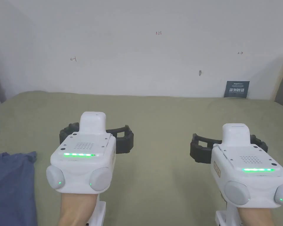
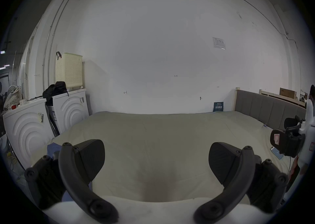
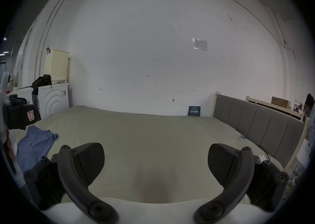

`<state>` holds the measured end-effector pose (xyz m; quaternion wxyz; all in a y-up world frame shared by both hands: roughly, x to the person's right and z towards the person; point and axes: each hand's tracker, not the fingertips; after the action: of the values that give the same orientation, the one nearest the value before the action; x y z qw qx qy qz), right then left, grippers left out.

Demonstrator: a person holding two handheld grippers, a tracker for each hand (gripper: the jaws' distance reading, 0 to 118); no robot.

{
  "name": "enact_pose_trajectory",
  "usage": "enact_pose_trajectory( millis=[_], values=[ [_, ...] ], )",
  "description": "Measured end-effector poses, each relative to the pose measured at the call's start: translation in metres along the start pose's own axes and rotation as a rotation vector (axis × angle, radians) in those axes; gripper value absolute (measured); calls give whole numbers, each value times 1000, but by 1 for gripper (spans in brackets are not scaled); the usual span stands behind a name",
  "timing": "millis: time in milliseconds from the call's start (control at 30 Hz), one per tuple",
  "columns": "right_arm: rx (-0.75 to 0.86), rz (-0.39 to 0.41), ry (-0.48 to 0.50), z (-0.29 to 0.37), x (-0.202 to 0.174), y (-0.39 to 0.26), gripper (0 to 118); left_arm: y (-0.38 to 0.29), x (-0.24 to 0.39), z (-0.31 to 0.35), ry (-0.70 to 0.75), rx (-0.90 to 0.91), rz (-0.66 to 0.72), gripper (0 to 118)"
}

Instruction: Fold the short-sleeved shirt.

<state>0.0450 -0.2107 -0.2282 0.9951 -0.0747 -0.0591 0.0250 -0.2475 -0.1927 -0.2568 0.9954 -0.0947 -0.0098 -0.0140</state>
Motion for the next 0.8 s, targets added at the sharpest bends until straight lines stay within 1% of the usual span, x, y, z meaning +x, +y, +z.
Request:
enact_pose_trajectory(
  millis=[800],
  values=[
    [4,7,4,1,0,0,118,-2,0,1,-2,4,0,118]
  ],
)
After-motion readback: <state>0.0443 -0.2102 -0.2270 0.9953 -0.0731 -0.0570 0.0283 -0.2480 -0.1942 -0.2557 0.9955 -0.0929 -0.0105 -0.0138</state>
